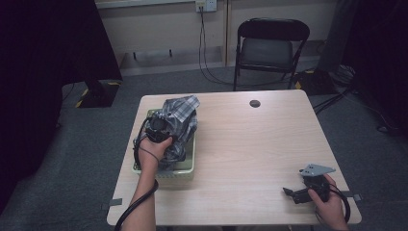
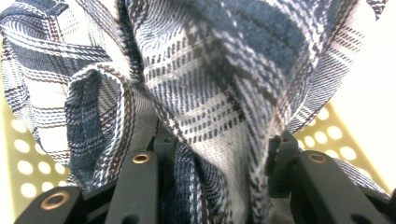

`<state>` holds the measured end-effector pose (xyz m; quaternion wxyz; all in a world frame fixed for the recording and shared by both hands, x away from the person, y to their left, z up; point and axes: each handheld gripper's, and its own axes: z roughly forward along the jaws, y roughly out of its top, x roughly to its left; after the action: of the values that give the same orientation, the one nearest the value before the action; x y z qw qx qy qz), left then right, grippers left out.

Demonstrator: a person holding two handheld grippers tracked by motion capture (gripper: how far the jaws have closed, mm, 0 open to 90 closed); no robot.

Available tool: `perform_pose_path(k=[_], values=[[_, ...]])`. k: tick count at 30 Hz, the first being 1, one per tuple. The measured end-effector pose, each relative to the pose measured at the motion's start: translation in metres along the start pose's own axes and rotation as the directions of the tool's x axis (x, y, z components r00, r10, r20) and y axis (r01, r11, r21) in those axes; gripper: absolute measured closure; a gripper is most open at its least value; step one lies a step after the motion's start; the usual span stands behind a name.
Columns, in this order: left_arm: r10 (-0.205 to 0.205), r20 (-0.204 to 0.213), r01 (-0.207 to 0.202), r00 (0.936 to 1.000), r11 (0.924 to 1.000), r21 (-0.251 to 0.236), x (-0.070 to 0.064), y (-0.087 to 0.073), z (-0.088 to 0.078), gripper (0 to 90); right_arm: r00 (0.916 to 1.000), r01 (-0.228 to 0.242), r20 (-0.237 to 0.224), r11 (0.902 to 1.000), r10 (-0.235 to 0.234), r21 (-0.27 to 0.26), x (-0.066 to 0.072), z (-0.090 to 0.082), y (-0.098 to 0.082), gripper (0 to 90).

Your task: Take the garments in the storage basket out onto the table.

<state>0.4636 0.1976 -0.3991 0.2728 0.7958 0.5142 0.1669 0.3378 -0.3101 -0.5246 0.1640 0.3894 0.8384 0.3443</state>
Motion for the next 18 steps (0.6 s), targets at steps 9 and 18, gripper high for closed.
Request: perform_pose_path(k=[9, 18], values=[[0.022, 0.022, -0.021, 0.9995, 0.9977, -0.065, -0.006, 0.018, -0.033, 59.2, 1.0000, 0.000, 0.001, 1.0000, 0.000, 0.000, 0.000, 0.000, 0.000, 0.0], [0.032, 0.047, -0.026, 0.9984, 0.9915, -0.127, -0.008, 0.025, -0.057, 59.1, 1.0000, 0.000, 0.000, 1.0000, 0.000, 0.000, 0.000, 0.000, 0.000, 0.0]])
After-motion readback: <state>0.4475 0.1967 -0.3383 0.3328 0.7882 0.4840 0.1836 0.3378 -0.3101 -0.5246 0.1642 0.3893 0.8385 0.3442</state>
